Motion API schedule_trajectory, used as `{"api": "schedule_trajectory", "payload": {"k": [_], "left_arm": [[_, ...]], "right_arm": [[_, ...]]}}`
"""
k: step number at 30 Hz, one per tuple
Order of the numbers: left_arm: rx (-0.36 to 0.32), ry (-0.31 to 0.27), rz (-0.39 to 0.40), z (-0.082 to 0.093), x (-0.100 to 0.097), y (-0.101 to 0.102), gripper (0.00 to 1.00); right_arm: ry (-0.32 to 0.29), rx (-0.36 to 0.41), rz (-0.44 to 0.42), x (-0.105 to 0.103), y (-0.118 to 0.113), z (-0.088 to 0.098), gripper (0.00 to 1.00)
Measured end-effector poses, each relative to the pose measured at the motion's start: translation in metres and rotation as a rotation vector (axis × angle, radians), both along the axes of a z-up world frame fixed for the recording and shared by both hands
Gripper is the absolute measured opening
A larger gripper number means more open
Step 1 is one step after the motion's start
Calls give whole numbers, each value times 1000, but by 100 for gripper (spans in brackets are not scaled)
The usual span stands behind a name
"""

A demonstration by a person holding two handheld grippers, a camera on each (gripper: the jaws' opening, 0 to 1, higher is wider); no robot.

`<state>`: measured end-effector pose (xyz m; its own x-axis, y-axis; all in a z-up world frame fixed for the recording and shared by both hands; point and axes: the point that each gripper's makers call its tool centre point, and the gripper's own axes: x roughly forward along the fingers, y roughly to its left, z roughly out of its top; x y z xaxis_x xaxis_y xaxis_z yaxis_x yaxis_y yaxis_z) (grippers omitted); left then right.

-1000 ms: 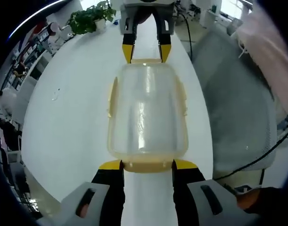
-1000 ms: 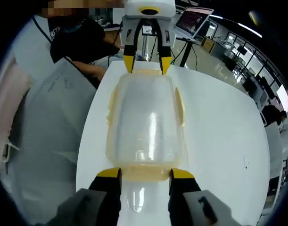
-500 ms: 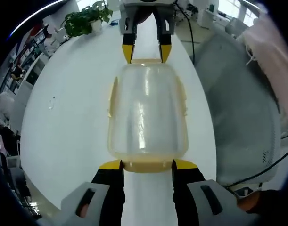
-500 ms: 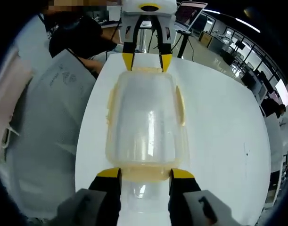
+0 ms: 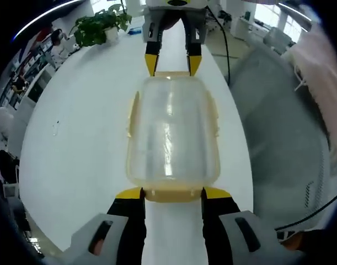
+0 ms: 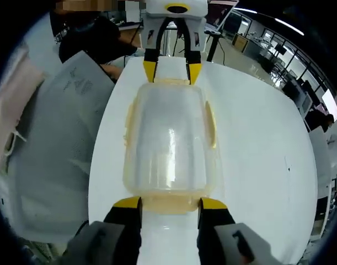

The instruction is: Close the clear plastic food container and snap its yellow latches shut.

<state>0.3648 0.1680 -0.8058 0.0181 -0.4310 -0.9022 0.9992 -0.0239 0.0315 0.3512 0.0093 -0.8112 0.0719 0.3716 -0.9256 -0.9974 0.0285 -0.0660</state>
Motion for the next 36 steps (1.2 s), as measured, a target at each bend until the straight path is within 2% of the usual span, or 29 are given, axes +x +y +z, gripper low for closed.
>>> {"api": "schedule_trajectory", "payload": {"k": [19, 26, 36], "left_arm": [[-30, -11, 1, 6, 12, -35, 37], [-40, -2, 14, 3, 16, -42, 37], [-28, 11, 19, -8, 20, -45, 37]], "right_arm": [[7, -34, -6, 13, -36, 2, 37], [10, -36, 5, 19, -43, 1, 37], [26, -46, 9, 23, -46, -13, 37]]}}
